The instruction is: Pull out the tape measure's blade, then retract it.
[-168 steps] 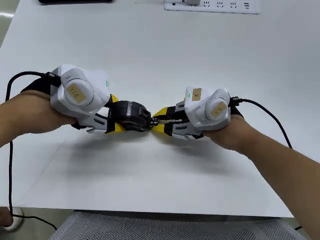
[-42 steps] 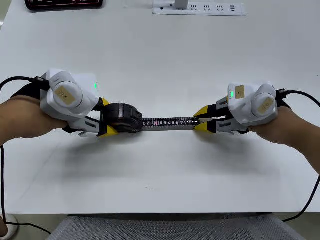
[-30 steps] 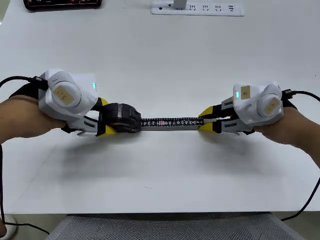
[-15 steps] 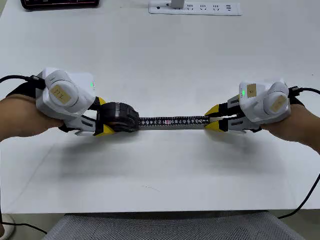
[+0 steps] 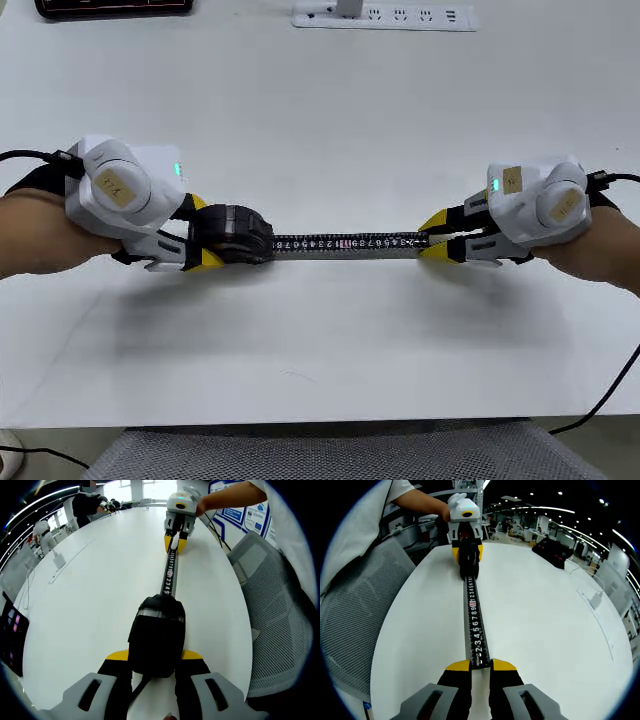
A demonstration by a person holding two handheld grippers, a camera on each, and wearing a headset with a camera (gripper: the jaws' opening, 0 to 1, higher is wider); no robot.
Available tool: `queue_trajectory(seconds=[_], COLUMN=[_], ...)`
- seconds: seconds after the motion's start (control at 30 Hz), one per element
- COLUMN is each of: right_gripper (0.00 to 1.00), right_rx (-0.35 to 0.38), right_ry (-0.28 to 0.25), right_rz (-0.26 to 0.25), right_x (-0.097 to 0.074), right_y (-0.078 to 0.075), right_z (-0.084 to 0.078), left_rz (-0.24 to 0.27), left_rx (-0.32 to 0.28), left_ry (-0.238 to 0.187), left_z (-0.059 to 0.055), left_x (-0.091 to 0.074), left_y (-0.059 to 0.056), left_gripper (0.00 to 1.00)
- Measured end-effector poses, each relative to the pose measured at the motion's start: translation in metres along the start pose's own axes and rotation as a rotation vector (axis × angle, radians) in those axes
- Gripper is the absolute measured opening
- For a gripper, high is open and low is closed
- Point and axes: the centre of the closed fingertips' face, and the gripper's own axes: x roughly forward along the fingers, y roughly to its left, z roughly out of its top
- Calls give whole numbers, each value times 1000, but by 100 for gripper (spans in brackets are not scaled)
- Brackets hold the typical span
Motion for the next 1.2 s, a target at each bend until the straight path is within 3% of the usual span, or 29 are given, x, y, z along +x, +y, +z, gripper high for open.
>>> queue_trajectory(seconds=[1.2], right_gripper=[8], right_rx=[29], right_ry=[82], right_rz=[-24], right_x=[-28], right_y=[-2], right_z=[-36], left_rz=[-6], left_rx=[-3], left_ry=[0], left_z=[0], left_x=[0], left_y=[0], left_gripper=[27])
